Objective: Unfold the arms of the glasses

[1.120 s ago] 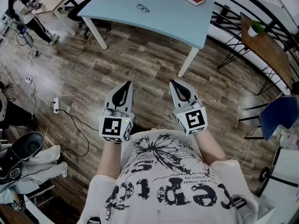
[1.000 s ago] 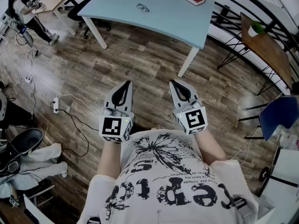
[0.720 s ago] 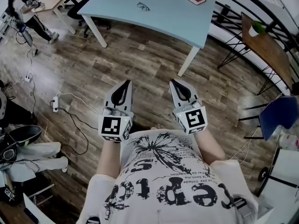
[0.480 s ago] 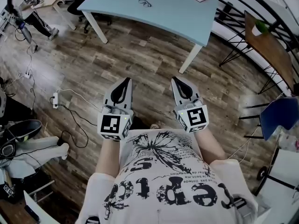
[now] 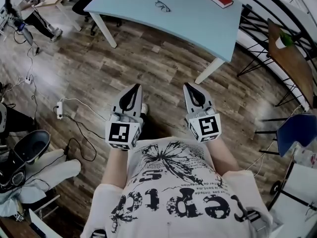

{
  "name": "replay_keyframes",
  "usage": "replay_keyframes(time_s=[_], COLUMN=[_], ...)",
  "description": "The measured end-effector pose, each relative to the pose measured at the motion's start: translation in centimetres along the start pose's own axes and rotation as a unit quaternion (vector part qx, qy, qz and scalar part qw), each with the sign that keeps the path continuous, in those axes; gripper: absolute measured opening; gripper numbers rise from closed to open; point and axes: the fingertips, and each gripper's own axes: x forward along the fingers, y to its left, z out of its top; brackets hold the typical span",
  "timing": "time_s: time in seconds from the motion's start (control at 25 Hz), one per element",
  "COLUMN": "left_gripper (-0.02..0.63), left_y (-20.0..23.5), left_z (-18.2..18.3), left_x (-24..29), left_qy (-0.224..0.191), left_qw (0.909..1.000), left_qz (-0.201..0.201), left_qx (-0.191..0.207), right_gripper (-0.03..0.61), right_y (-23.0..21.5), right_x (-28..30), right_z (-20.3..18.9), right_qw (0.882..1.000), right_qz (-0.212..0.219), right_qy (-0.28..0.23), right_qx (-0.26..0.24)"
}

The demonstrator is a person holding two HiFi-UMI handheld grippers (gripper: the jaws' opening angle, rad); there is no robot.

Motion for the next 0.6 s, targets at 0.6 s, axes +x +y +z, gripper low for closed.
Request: replay_keyframes(time_s=[0.6], left_gripper=[0.018], left_y=[22.2], left_z=[3.3], left_x=[16.5], left_qy=[0.001], left_qw=[0.9969], left_qz=[-0.078], left_qx=[0.001], right_gripper=[0.011], right_y=[-3.1], right_x=[24.9], right_z=[4.5], right_qw=[0.996], right_qz=[-0.086], right_qy=[0.038], right_qx=[-0.012])
